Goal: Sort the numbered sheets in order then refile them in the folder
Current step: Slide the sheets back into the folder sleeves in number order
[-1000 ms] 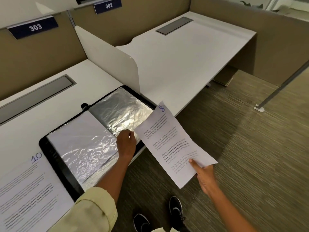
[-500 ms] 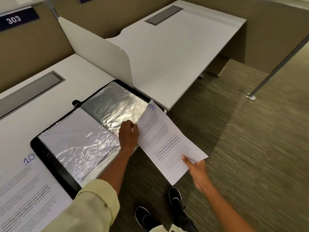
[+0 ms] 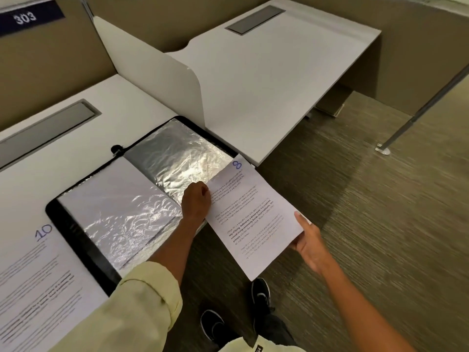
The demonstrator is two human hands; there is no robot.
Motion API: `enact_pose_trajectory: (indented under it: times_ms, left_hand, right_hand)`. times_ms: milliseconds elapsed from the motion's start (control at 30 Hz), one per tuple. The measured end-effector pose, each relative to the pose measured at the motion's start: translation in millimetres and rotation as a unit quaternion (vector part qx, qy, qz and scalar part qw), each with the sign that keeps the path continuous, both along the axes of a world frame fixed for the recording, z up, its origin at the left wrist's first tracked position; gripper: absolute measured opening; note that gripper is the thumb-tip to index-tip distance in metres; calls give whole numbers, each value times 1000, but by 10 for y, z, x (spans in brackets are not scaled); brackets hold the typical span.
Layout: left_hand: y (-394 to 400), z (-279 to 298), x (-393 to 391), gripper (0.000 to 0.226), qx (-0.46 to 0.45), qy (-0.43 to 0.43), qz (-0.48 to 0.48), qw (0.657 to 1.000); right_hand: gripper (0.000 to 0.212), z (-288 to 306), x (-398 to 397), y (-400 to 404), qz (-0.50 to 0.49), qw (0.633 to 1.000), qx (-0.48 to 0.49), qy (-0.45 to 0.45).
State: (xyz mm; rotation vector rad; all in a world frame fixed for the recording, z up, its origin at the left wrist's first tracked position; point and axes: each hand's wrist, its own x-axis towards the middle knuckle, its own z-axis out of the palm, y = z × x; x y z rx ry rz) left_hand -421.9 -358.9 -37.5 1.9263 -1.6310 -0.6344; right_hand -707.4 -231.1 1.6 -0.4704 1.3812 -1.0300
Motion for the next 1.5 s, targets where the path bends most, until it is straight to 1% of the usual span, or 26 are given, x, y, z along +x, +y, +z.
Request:
enact_pose_trajectory:
  times_ms: [67, 233, 333, 400, 467, 533, 667, 767, 867, 967, 1100, 1233, 1333, 1400, 1433, 1467, 1500]
  left_hand:
    - [-7, 2, -5, 5, 5, -5, 2, 1000]
    - [-43, 36, -42, 7, 28, -25, 12, 999]
    - [-53, 52, -80, 9, 36, -39, 24, 998]
    - [-66, 56, -104, 10, 45, -47, 29, 997]
    - [-76, 54, -125, 11, 50, -46, 32, 997]
    - [-76, 57, -145, 14, 48, -47, 29, 997]
    - [-90, 98, -186, 16, 38, -69, 21, 997]
    - [-121, 154, -217, 13, 6, -77, 41, 996]
    - [-174, 221, -263, 4, -54, -62, 72, 994]
    - [-243, 300, -327, 3, -106, -46, 79, 990]
    - [-279, 364, -380, 6, -139, -51, 78, 986]
    - [-245, 376, -410, 7, -148, -53, 92, 983]
    - [-232, 402, -453, 12, -153, -52, 105, 981]
    - [-224, 411, -472, 13, -159, -51, 105, 980]
    - [-220, 409, -479, 13, -162, -52, 104, 980]
    - [-215, 401, -485, 12, -163, -55, 100, 980]
    - [-206, 388, -492, 12, -163, -58, 92, 981]
  right_hand:
    - [54, 43, -128, -138, 32, 999, 0, 15]
    - [52, 178, -324, -506, 154, 987, 13, 49]
    - [38, 215, -300, -694, 272, 958, -9, 92]
    - [28, 204, -233, -830, 313, 942, 5, 119]
    - [29, 166, -143, -959, 337, 930, -2, 145]
    - [32, 122, -30, -1047, 356, 914, -49, 189]
    - [41, 93, 209, -1188, 388, 863, -155, 284]
    - [46, 42, 302, -1257, 430, 814, -197, 337]
    - [48, -34, 317, -1302, 477, 761, -208, 387]
    - [51, -18, 350, -1347, 501, 711, -221, 441]
    - [53, 20, 427, -1401, 500, 669, -210, 508]
    - [54, 83, 539, -1449, 514, 628, -213, 545]
    - [49, 113, 615, -1495, 533, 614, -189, 551]
    - [37, 130, 658, -1533, 541, 602, -183, 558]
    - [28, 137, 675, -1553, 541, 603, -178, 559]
    - [21, 127, 689, -1579, 539, 611, -172, 554]
    - [17, 113, 696, -1604, 536, 625, -164, 544]
